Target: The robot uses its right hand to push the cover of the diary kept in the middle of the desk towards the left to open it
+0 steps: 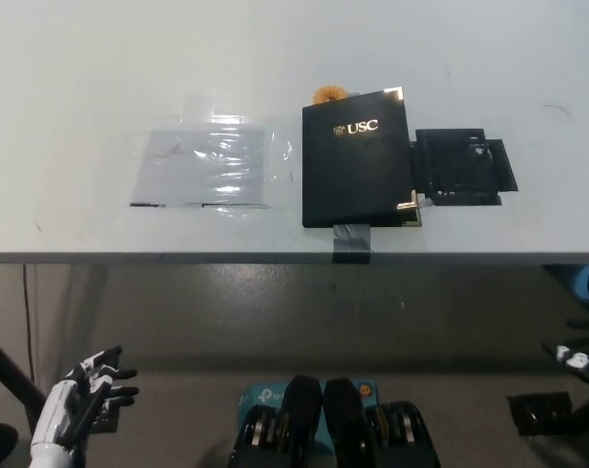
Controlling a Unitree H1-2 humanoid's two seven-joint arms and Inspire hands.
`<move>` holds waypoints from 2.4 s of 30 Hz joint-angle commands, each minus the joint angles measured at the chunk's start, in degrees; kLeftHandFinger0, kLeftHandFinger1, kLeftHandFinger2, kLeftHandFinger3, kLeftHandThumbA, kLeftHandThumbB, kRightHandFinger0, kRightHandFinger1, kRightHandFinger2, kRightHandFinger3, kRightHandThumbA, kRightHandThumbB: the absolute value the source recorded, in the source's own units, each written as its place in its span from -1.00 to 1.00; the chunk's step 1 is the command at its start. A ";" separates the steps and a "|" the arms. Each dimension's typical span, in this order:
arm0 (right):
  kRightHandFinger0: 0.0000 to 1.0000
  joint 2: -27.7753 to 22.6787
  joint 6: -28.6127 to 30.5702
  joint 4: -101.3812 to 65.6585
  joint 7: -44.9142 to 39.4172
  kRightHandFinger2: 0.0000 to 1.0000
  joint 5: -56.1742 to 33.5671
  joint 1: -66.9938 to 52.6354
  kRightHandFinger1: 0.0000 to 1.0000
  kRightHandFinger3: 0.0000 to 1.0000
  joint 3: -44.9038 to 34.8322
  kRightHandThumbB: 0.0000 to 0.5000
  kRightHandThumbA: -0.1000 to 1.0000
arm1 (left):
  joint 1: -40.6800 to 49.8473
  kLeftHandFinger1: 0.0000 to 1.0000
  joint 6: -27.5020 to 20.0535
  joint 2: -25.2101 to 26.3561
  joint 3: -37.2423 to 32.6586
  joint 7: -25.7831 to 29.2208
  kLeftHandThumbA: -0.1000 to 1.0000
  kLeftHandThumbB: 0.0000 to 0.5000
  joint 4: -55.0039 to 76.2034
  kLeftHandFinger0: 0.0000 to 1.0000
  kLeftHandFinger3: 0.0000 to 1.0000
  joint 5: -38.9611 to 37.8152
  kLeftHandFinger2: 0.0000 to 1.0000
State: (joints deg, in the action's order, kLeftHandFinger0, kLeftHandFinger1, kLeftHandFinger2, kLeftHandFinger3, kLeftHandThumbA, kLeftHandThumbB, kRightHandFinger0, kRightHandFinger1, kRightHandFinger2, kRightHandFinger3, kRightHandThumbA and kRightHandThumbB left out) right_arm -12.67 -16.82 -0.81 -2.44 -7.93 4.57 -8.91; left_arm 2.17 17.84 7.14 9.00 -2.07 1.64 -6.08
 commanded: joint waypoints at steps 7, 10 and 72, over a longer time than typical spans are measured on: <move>-0.17 -5.50 -9.69 -18.67 -8.91 0.00 -1.33 2.49 -0.12 0.45 10.78 -0.12 1.00 | -0.53 0.10 0.54 0.72 -0.34 -0.59 0.37 0.06 1.62 0.28 0.54 -0.37 0.20; -0.18 -5.93 -10.11 -21.31 -10.76 0.06 -2.46 5.44 -0.10 0.52 13.43 -0.10 1.00 | -0.47 0.12 0.00 1.04 -0.67 -0.66 0.41 0.06 1.41 0.30 0.56 0.18 0.24; 0.86 26.35 -8.45 25.16 20.30 0.89 -20.56 41.84 0.95 1.00 -10.59 -0.42 1.00 | 1.31 0.03 0.70 0.45 -0.71 -0.92 0.26 0.34 2.58 0.19 0.42 -0.58 0.04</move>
State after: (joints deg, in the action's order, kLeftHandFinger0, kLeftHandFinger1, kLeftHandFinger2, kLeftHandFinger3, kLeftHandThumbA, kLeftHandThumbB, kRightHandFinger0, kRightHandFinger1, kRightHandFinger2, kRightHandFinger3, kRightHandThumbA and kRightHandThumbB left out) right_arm 11.72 -25.10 23.95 20.18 -28.57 40.70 -22.60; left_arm 3.43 18.70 6.63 8.40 -2.19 2.06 -6.23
